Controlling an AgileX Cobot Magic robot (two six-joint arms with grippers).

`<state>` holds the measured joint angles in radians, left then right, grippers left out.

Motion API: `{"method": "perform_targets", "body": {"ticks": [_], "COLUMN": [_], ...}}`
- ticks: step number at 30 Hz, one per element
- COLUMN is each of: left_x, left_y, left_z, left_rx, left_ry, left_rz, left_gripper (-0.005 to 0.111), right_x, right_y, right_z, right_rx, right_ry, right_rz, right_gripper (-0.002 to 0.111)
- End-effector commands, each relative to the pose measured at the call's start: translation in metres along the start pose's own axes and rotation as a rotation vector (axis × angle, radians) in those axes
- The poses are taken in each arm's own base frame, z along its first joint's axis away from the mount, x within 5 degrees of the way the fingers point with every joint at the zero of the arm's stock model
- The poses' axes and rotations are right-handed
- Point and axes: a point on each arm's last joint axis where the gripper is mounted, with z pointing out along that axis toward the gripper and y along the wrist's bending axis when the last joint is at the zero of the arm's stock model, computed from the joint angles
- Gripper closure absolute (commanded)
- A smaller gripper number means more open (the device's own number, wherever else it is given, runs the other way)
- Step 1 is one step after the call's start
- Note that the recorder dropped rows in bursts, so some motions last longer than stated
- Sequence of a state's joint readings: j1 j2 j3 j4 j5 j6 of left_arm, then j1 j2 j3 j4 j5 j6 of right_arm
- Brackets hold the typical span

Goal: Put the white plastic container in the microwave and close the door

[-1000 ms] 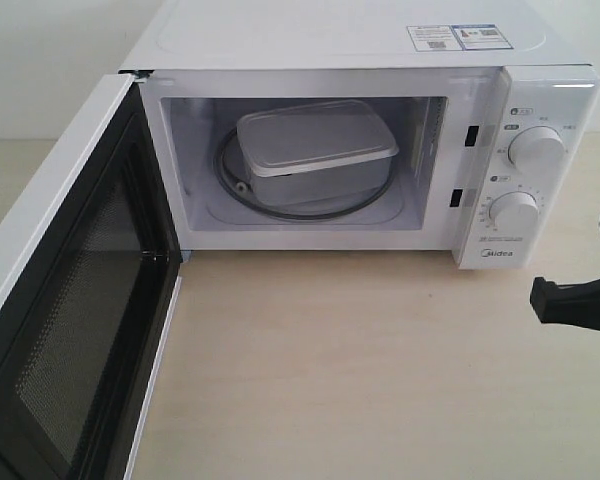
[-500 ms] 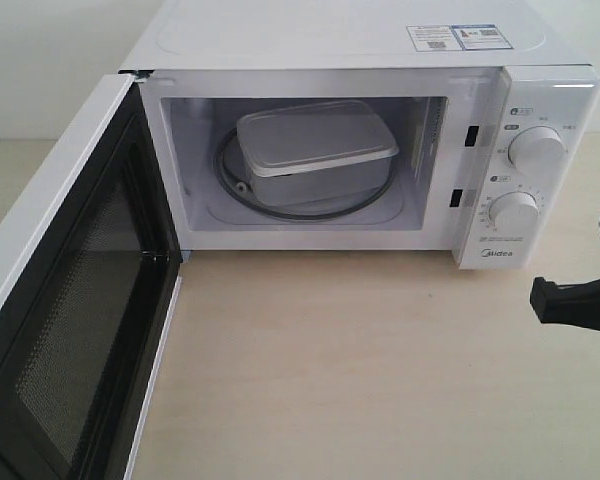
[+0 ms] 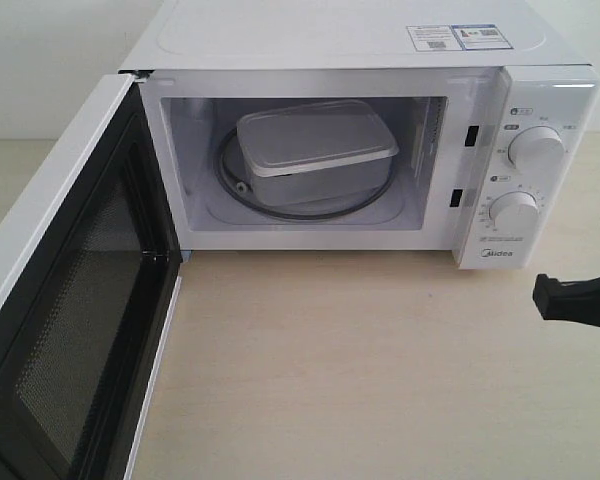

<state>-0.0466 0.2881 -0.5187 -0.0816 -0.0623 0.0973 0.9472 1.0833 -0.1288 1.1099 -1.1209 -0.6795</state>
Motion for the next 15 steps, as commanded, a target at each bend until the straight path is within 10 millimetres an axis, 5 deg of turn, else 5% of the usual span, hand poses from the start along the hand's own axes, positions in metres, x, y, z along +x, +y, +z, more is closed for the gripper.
{"method": "perform_targets", "body": {"ticks": [1,11,15], "left_x": [-0.001,0.015,0.035], "left_y": [0.0,-0.001,-0.001], "left_z": [0.001,0.014,0.03], "left_rx": [-0.003,0.004,0.009], "left_ry": [0.0,0.138,0.275], "left_rz": [-0.006,-0.022,-0.022], "left_gripper": [0.102,0.102,0.102], "right_x": [-0.007,-0.01,-0.022], "right_y": [-0.007,-0.02,-0.042], "right_z": [-0.001,0.004,0.016], "right_rx": [0.069,0.224,0.382], "right_ry": [-0.075,0.002,-0.041], "right_rz": [-0.014,-0.107,-0.093], "right_gripper": [0.108,0.108,0.108]}}
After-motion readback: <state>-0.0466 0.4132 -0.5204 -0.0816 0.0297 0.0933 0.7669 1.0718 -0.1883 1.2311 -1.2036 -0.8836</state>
